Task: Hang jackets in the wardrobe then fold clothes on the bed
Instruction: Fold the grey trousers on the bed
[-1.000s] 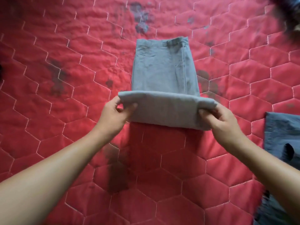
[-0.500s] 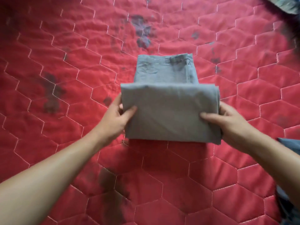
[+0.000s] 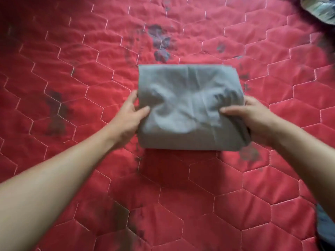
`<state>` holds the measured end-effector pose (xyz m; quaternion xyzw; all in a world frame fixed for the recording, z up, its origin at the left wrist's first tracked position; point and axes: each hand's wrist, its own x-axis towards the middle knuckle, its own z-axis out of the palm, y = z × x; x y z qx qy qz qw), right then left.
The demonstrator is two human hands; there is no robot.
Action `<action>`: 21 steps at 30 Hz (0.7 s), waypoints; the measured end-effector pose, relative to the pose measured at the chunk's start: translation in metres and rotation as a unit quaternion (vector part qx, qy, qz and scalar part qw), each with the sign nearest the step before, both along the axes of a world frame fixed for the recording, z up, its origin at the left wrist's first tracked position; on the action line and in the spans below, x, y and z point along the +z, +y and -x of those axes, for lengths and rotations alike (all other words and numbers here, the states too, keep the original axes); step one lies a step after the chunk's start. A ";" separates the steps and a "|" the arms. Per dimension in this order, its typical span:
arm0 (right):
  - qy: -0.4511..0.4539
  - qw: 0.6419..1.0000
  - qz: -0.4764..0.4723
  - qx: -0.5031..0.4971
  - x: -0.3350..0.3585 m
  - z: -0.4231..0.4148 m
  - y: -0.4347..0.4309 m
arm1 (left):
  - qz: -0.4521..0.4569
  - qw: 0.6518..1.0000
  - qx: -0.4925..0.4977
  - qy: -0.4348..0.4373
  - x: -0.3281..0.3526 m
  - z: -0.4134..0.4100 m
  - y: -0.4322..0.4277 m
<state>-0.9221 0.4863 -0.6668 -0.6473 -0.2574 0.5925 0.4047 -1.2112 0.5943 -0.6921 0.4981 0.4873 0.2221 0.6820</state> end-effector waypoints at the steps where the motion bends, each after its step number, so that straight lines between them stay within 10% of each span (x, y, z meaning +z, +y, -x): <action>1: -0.016 1.000 -0.018 -0.007 -0.001 -0.004 0.013 | -0.020 1.000 0.021 0.012 -0.002 -0.008 0.015; 5: -0.084 0.996 0.025 0.020 -0.033 -0.013 0.035 | 0.026 0.995 0.059 0.082 -0.031 -0.023 0.042; 11: 0.086 0.985 0.145 0.041 -0.053 -0.023 -0.018 | 0.126 0.989 0.054 0.061 -0.042 0.016 -0.005; 21: 0.142 0.979 0.106 -0.106 -0.068 0.001 -0.011 | 0.039 0.996 0.034 0.069 -0.066 -0.015 0.007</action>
